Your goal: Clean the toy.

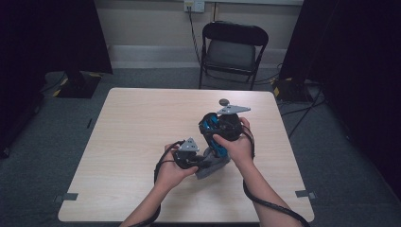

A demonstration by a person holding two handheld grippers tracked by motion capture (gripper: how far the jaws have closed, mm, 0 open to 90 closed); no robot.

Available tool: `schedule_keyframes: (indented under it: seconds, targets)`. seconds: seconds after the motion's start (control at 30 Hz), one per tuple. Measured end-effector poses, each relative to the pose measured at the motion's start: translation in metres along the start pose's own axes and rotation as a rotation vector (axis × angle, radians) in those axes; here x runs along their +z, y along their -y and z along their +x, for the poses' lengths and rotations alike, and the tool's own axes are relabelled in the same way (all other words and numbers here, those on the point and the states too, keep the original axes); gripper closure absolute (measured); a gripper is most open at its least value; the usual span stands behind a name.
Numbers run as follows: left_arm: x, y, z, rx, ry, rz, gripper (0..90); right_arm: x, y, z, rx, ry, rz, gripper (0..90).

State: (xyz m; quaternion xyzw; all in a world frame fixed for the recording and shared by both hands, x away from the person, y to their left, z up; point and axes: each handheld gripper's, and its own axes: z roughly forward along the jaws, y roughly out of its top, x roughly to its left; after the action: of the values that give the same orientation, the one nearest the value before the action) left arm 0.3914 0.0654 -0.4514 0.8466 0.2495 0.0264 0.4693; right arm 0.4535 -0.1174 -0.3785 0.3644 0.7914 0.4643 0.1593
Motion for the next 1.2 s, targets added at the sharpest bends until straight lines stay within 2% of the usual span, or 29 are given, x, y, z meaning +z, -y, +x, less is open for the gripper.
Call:
schedule_keyframes:
  seconds: [0.23,0.37,0.4,0.5,0.63,0.77,0.87,1.07,1.2]
  targets:
    - [0.000,0.001,-0.002,0.009,0.030,0.016,78.5,-0.003,-0.002,-0.004,0.008,0.002,-0.014,25.5]
    - [-0.003,0.003,0.001,0.011,0.021,0.033,78.5,-0.006,-0.003,-0.007,0.016,0.005,-0.025,25.5]
    - [-0.005,0.004,0.003,0.009,0.008,0.036,78.5,-0.007,-0.003,-0.008,0.020,0.007,-0.028,25.5]
    - [-0.016,0.007,0.015,-0.030,-0.025,0.003,78.5,-0.011,-0.003,-0.010,0.016,0.006,-0.028,25.5]
    - [-0.034,0.008,0.031,-0.074,-0.097,-0.030,78.5,-0.014,0.001,-0.010,0.012,-0.003,-0.028,25.6]
    - [-0.047,0.005,0.044,-0.091,-0.170,-0.052,78.5,-0.014,0.007,-0.008,0.006,-0.019,-0.026,25.6]
    - [-0.054,0.002,0.050,-0.103,-0.209,-0.077,78.4,-0.014,0.011,-0.005,-0.003,-0.028,-0.019,25.6]
    - [-0.059,-0.007,0.053,-0.111,-0.245,-0.116,78.4,-0.011,0.022,0.000,-0.007,-0.042,-0.002,25.6]
    - [-0.058,-0.014,0.053,-0.105,-0.254,-0.120,78.4,-0.008,0.030,0.003,-0.003,-0.053,0.006,25.6]
